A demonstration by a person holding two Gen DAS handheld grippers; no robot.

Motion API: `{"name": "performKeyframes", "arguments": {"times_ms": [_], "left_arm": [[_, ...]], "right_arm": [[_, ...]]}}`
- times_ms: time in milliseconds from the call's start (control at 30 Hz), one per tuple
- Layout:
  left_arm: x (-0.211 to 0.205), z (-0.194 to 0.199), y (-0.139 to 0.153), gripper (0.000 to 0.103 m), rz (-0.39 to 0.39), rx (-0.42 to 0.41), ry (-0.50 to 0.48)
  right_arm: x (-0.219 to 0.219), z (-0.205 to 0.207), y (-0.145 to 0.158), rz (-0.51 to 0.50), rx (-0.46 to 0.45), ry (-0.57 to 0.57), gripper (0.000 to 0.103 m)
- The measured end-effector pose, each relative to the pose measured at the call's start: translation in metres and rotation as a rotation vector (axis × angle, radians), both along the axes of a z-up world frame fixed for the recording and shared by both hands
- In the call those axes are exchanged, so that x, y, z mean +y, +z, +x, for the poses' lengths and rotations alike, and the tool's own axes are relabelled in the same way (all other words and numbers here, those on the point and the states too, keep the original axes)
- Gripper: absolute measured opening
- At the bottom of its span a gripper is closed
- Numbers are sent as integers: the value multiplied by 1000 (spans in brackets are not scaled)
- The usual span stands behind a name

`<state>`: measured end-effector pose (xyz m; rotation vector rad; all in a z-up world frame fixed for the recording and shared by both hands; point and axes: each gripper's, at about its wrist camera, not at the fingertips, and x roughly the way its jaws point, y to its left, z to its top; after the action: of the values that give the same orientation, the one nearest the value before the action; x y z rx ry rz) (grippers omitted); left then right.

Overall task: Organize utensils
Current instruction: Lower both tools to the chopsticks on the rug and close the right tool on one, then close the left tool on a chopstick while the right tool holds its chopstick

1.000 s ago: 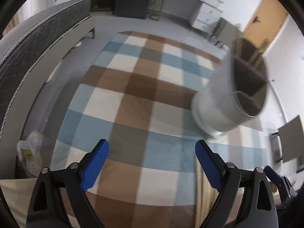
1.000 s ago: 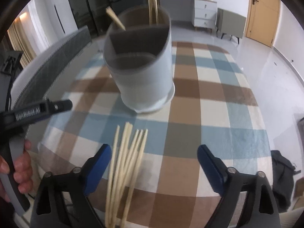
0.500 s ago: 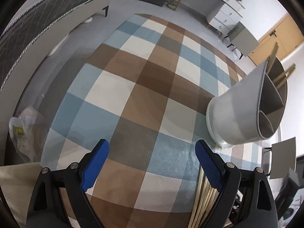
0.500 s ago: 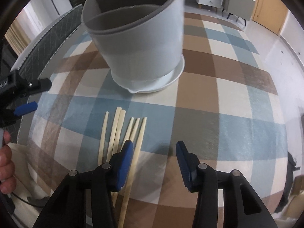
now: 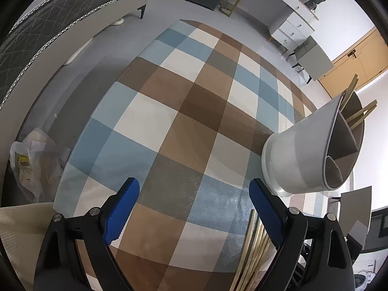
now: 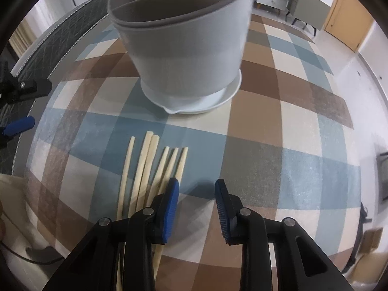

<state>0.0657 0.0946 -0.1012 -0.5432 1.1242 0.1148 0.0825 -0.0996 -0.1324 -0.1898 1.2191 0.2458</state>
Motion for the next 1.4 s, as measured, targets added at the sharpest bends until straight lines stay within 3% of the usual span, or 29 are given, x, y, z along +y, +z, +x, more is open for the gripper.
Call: {"name": "performKeyframes", "arguments": {"times_ms": [333,433,467,567,800,1000,1133,1400], "left_arm": [[2,1,-3,89,-14,28,1],[0,1,-4,89,-2,31,-9],[-1,1,-4,89,-1,31,-13],[-3,1,-3,89,10,26,-30],[-19,-1,0,89,37,16,-97],[-41,-8,-5,89,83,36,-168],[-58,-14,-11,89,111,59,-222],[-85,-27,-16,89,201,62,-283]], "right_arm": [[19,14,-4,-58,-4,20,22],[27,21,-4,-59,-9,33,13],[28,24,-5,-50,-4,35,5],[30,28,-5,-21,2,30,4],[-5,22,28,139,-86,-54,3],[-62,3,64,373,-168,-173,3],[-89,-6,66,539,-168,-244,3],[-128,-11,76,732,-184,-336,3]]}}
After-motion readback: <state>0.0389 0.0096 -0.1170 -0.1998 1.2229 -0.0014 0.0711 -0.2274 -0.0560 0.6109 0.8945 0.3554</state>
